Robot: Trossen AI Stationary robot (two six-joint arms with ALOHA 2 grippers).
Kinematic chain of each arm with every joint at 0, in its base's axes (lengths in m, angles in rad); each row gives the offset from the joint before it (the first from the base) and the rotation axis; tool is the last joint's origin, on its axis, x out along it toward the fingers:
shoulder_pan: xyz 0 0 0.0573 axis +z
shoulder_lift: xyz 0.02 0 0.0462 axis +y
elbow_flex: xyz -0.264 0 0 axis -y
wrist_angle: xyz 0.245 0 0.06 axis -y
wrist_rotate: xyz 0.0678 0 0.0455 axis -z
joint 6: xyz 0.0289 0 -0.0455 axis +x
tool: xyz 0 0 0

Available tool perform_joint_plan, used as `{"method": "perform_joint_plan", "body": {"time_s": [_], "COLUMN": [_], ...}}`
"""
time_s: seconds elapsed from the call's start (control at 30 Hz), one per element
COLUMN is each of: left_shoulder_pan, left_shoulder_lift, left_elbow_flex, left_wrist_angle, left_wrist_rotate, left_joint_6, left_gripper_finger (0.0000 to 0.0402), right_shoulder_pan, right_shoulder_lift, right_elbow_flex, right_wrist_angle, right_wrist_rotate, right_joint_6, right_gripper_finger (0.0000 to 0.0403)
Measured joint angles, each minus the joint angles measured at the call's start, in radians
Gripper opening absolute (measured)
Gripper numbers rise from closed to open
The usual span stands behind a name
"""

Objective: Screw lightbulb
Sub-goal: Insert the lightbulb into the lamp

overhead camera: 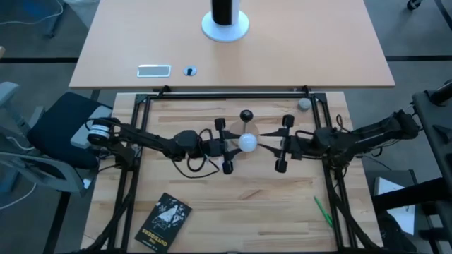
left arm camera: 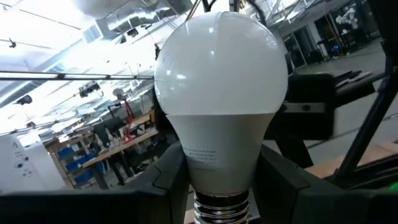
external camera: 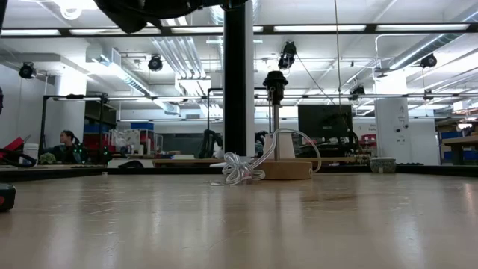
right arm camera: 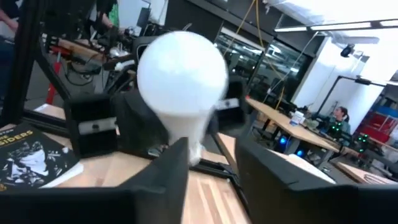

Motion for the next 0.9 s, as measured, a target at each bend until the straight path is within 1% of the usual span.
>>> {"method": "perform_joint_plan", "body": {"time_s": [0.07, 0.2, 0.3, 0.4, 0.57, 0.67, 0.77, 0.9], "left_shoulder_pan": [0.001, 0.007, 0.006, 0.006, 0.006, 0.007, 0.007, 0.007], "left_shoulder_lift": [0.015, 0.028, 0.029, 0.029, 0.029, 0.029, 0.028, 0.031], "left_elbow_flex": [0.013, 0.030, 0.029, 0.029, 0.028, 0.028, 0.028, 0.028], "left_wrist_angle": [-0.004, 0.005, 0.000, 0.001, -0.008, -0.008, -0.008, -0.002], "left_wrist_rotate": [-0.022, -0.031, -0.033, -0.032, -0.034, -0.040, -0.041, -0.042], "left_joint_6": [0.008, 0.012, 0.011, 0.010, 0.009, 0.008, 0.007, 0.004], "left_gripper_finger": [0.0127, 0.0127, 0.0127, 0.0127, 0.0127, 0.0127, 0.0127, 0.0127], "right_shoulder_pan": [0.000, 0.000, 0.000, 0.000, -0.006, -0.024, -0.045, -0.070], "right_shoulder_lift": [0.035, 0.084, 0.104, 0.106, 0.112, 0.119, 0.126, 0.140], "right_elbow_flex": [0.024, 0.055, 0.062, 0.062, 0.063, 0.064, 0.065, 0.065], "right_wrist_angle": [-0.005, -0.005, 0.010, 0.029, 0.069, 0.078, 0.084, 0.105], "right_wrist_rotate": [-0.001, 0.001, 0.001, -0.003, -0.027, -0.030, -0.076, -0.103], "right_joint_6": [0.000, -0.014, -0.023, -0.035, -0.052, -0.052, -0.051, -0.051], "right_gripper_finger": [0.0168, 0.0211, 0.0235, 0.0251, 0.0258, 0.0251, 0.0244, 0.0236]}}
